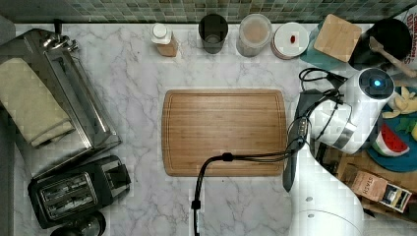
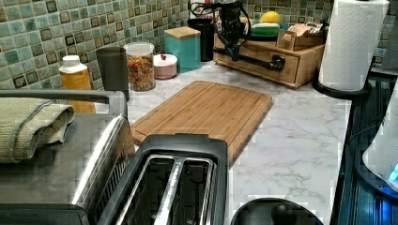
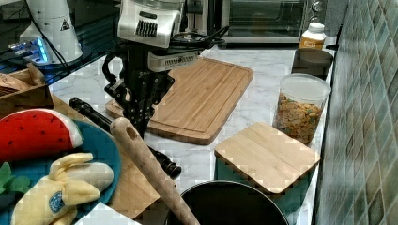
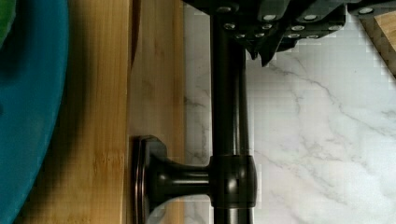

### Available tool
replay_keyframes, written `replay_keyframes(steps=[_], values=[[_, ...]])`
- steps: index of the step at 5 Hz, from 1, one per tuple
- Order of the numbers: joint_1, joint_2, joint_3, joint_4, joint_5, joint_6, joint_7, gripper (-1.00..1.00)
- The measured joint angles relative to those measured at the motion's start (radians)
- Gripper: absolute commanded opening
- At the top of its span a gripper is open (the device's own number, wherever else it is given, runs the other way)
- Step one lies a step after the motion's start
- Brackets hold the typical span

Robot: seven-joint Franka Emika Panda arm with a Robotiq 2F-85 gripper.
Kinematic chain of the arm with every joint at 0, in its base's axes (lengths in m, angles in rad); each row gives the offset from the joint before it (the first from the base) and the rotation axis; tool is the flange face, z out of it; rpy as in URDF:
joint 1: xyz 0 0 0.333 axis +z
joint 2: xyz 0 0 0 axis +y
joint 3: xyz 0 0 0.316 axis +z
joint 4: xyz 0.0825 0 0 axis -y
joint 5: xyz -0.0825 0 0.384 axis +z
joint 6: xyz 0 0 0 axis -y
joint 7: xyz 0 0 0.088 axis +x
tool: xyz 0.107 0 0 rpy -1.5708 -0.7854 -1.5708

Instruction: Close the drawer.

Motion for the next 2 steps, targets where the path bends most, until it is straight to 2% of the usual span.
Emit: replay_keyframes(steps=[2], values=[[0.007, 0.001, -0.008, 0.000, 0.002, 0.000, 0.000, -1.00]])
